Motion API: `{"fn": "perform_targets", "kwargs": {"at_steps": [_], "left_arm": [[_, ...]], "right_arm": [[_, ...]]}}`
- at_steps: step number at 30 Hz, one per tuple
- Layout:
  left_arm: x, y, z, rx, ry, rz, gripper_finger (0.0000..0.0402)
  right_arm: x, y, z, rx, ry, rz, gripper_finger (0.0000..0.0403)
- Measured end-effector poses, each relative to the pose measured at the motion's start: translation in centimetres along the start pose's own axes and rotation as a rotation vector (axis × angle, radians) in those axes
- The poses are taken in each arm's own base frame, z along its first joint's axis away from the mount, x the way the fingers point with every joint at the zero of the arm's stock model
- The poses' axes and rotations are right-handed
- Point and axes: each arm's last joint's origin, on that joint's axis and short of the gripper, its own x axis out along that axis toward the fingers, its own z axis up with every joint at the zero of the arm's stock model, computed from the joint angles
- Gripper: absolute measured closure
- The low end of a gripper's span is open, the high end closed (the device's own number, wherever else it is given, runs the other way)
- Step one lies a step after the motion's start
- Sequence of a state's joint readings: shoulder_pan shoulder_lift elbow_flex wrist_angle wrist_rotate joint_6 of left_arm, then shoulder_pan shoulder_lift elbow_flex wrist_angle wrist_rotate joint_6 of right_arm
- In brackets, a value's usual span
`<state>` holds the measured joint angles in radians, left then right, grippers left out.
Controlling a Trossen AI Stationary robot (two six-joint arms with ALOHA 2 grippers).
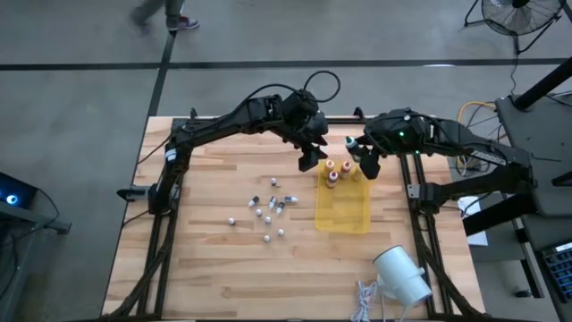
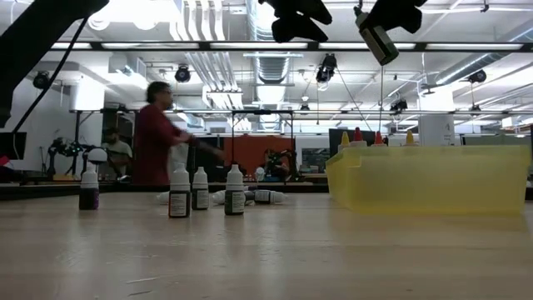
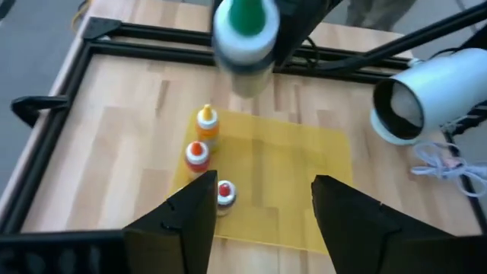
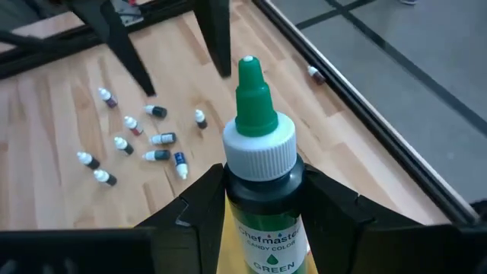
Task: Pick & Place food coloring
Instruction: Put the big green food coloring bottle into the yellow bin
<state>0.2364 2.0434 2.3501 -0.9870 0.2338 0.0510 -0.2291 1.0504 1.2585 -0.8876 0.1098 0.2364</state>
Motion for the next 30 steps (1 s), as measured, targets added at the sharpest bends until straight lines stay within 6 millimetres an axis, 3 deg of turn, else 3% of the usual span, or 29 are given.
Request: {"fn": "perform_targets", "kwargs": {"at_steps": [14, 24, 30], "left_arm": [[-0.6, 2.0, -0.1, -0.035, -0.005, 0.049, 0.0216], [-1.1, 3.6, -0.5, -0.072, 0.018, 0.079, 0.0216], [-1.4, 4.4, -0.7, -0.108, 0.027, 0.092, 0.0216]], "right_arm": [[0.3, -0.6, -5.5, 0.138, -0.111, 0.027, 0.0266], [0.8, -0.6, -9.5, 0.086, -0.112, 0.086, 0.0266], [1.3, -0.8, -11.3, 0.093, -0.209, 0.114, 0.0266]]}}
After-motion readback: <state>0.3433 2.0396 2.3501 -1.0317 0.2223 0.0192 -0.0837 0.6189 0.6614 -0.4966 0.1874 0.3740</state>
